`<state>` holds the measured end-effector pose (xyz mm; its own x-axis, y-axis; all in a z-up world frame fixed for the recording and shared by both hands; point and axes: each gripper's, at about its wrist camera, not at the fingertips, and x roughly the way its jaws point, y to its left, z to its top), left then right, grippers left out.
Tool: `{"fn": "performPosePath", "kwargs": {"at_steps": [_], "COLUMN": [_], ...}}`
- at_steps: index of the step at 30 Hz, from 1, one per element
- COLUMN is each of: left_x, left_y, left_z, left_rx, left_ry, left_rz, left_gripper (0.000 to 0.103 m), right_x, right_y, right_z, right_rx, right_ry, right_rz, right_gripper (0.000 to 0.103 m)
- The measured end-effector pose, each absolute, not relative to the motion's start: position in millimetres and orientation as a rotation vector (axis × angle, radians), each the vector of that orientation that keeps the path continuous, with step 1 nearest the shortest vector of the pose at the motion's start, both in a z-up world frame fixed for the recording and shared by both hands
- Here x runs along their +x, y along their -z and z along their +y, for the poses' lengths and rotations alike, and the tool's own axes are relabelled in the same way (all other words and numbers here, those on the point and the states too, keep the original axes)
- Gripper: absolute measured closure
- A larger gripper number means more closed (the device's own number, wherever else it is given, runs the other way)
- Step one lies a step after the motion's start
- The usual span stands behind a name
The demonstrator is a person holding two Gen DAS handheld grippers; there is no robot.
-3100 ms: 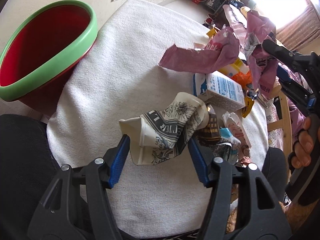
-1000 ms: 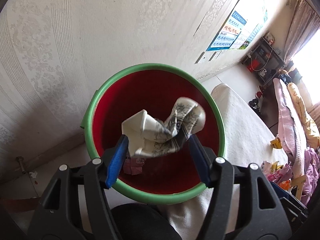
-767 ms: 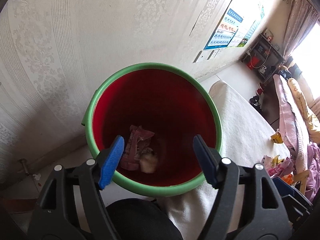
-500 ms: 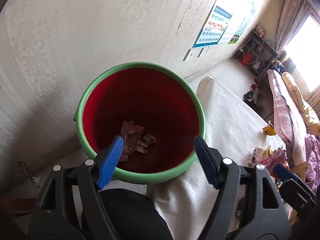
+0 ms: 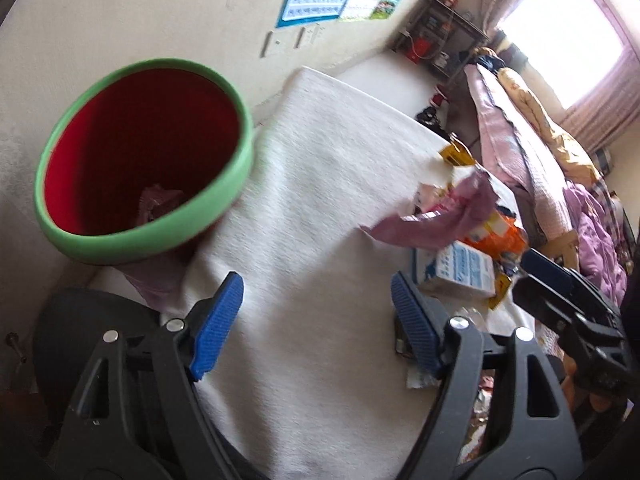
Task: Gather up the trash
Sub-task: 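Move both tools back over the table toward the remaining wrappers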
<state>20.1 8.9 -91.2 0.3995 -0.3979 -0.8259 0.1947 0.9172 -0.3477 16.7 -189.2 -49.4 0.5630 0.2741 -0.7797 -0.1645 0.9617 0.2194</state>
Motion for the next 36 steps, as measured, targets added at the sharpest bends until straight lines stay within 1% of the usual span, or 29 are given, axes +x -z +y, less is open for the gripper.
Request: {"fn": "performPosePath", "kwargs": {"at_steps": [3,6,11,14,15,16,19,22,26,33,35,36], "left_x": [7,-5,-11,-11,-11,-11,-10,-8,-4,-3,-2,-1], "left_y": [99,107,123,128,128,129,131,133,134,140,145,148], "left_z": [-24,-53,-71,-70,-70,-69,-68,-68,-70,-92,-95,-96], "left_rx": [-0.167,-0.101,-0.076,-0.087,-0.088,-0.089,-0.09,-0.087,-0.086,-0.04,-0.035,-0.036], "left_ry": [0.513,0.601,0.621,0.606,0.6,0.596,0.589,0.587,0.588,0.601,0.595,0.595], "left_rz": [1.149,1.194,1.253,1.271,1.272,1.274,1.28,1.289,1.294,1.297,1.313,1.321], "left_gripper": [0.029,0.027,0.027,0.027,0.027,0.027,0.027,0.027,0.027,0.028,0.037,0.039], "right_x": [8,-1,-13,-14,-15,-14,-10,-8,-4,0,0,-1], "right_y": [69,89,119,131,134,137,138,131,123,131,131,131], "right_z": [-216,-235,-248,-243,-240,-237,-235,-234,-236,-237,-238,-239], "right_rx": [0.139,0.157,0.179,0.196,0.19,0.176,0.184,0.196,0.197,0.199,0.204,0.205], "right_ry": [-0.19,-0.158,-0.152,-0.186,-0.193,-0.192,-0.211,-0.214,-0.191,-0.161,-0.158,-0.157], "right_rz": [1.008,1.098,1.221,1.265,1.274,1.283,1.28,1.246,1.2,1.213,1.213,1.213], "right_gripper": [0.033,0.033,0.033,0.04,0.045,0.052,0.06,0.063,0.063,0.062,0.062,0.061]}}
